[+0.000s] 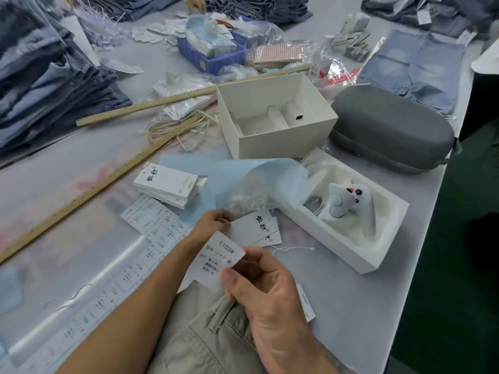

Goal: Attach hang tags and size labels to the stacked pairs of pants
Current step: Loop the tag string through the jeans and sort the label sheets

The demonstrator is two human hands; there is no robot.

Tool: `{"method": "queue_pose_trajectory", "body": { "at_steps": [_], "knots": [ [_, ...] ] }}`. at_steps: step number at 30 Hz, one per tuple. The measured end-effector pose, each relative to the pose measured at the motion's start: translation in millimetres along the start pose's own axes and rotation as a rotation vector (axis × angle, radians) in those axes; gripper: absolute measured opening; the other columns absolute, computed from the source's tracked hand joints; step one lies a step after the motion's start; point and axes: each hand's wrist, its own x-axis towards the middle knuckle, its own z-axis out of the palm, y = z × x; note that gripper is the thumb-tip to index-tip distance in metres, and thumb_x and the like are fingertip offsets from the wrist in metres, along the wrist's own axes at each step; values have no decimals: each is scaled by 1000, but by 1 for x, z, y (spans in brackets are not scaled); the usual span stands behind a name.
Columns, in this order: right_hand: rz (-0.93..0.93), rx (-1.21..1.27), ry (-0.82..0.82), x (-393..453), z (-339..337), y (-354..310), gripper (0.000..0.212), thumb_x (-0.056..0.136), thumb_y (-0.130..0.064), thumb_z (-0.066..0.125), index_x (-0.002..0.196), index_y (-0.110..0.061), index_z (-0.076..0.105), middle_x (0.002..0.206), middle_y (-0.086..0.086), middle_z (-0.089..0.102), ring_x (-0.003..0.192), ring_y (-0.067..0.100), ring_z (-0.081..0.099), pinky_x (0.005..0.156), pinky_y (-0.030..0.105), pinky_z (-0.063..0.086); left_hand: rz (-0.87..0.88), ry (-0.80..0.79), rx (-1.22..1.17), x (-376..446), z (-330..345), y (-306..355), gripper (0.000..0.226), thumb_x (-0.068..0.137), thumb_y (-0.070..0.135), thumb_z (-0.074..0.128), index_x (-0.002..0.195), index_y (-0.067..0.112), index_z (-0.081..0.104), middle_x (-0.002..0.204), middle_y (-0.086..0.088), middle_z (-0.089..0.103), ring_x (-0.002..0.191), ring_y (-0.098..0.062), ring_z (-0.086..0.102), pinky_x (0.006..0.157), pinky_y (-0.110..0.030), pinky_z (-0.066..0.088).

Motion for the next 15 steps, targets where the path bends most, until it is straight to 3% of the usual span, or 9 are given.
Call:
{"method": "queue_pose_trajectory", "body": {
  "at_steps": [2,5,7,11,15],
  "knots": [
    [0,-8,-5,0,0,0,21,71,-23,85,90,-24,78,86,5,75,72,6,65,69,16,51,25,60,25,3,2,2,30,93,1,60,83,28,69,78,8,64,75,-13,59,59,-11,40],
    [7,-11,4,1,-1,0,22,69,-24,85,91,-22,78,85,6,74,70,6,64,68,17,51,117,58,155,7,16,18,22,98,6,58,100,21,74,100,-1,68,93,-20,61,78,-24,44],
    [19,5,14,1,-2,1,25,68,-23,86,91,-20,78,84,6,74,69,7,63,66,17,51,177,48,221,6,30,31,23,98,4,57,108,15,75,116,-7,70,107,-24,63,86,-26,44],
    [30,17,18,1,-4,1,25,68,-22,87,92,-19,78,85,7,73,68,7,62,65,18,51,276,110,269,5,45,42,24,96,6,62,118,9,72,126,-11,66,117,-28,60,98,-32,45],
    [40,2,29,2,-6,3,25,68,-25,88,91,-22,78,86,7,73,67,8,61,64,19,50,305,9,370,6,43,30,53,89,15,75,140,14,57,141,-9,52,131,-27,48,100,-27,39]
  ]
}}
